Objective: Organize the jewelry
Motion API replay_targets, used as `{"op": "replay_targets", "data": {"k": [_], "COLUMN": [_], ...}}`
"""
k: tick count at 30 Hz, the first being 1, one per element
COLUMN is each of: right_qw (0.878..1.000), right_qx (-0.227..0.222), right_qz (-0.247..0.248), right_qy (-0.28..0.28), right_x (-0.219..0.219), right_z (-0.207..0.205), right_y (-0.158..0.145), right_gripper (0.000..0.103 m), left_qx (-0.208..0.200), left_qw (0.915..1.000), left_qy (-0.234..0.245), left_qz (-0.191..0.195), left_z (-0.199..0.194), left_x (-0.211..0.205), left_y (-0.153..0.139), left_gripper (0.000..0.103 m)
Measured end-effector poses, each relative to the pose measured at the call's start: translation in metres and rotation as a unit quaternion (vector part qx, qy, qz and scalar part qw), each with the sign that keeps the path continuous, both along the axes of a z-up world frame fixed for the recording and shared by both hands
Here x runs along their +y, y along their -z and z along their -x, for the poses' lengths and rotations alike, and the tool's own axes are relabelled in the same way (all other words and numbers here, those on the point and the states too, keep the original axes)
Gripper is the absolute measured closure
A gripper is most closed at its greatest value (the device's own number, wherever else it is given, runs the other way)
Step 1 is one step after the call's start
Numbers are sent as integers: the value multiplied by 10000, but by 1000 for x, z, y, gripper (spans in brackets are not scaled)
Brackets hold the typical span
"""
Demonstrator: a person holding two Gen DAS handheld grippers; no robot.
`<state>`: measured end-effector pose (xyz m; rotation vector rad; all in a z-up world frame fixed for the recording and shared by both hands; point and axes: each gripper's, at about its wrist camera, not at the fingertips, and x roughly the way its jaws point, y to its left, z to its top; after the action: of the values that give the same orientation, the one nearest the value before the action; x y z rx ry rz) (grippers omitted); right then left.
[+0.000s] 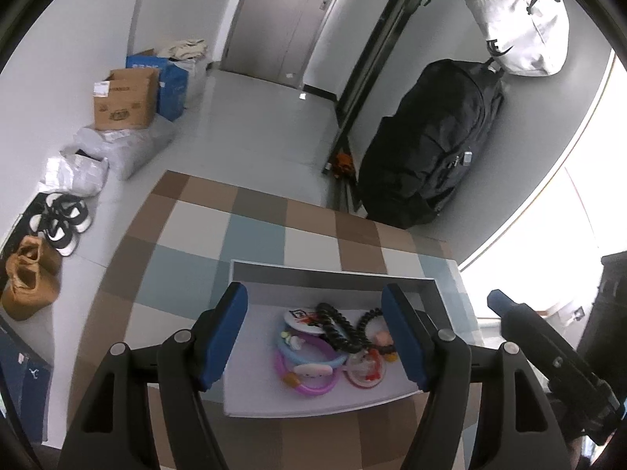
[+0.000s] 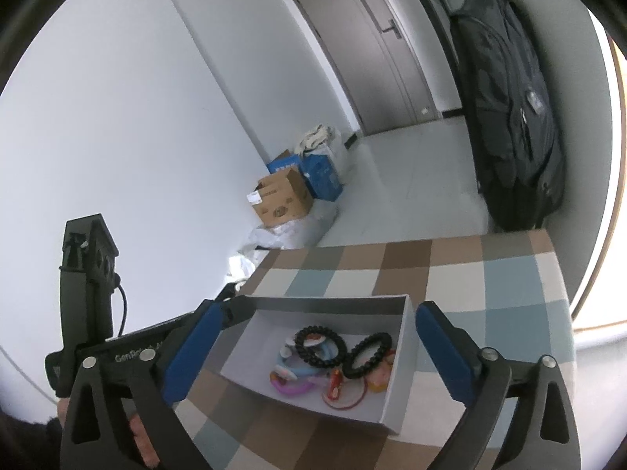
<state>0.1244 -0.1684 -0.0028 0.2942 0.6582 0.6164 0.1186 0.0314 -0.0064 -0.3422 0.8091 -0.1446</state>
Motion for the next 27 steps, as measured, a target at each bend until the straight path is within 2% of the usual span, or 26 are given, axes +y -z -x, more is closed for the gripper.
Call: {"op": "replay_targets", "data": {"k": [2, 4, 6, 17, 27], "right_qw": [9999, 9998, 9996, 9973, 9964], "right_qx": [-91, -157, -212, -448, -329], "right_qz": [67, 134, 191, 581, 782], "right_qy": [14, 34, 51, 32, 14], "right_x": [0, 0, -1, 5, 5], "right_z": [4, 8, 13, 40, 59], "right_y": [-3, -4, -5, -6, 1], "right_gripper": [0, 0, 0, 0, 0], "left_qx": [-60, -98, -234, -489, -467], "left_qw": [9999, 9997, 9993, 9958, 9938], "left_qy": [-53, -90, -150, -354, -506], "left_qz": [-109, -185, -231, -681, -869], "left_z": [3, 7, 14, 40, 61], "left_x": [1, 1, 2, -1, -3], "left_y": [-2, -5, -9, -17, -16], "left_gripper": [34, 25, 22, 21, 21]}}
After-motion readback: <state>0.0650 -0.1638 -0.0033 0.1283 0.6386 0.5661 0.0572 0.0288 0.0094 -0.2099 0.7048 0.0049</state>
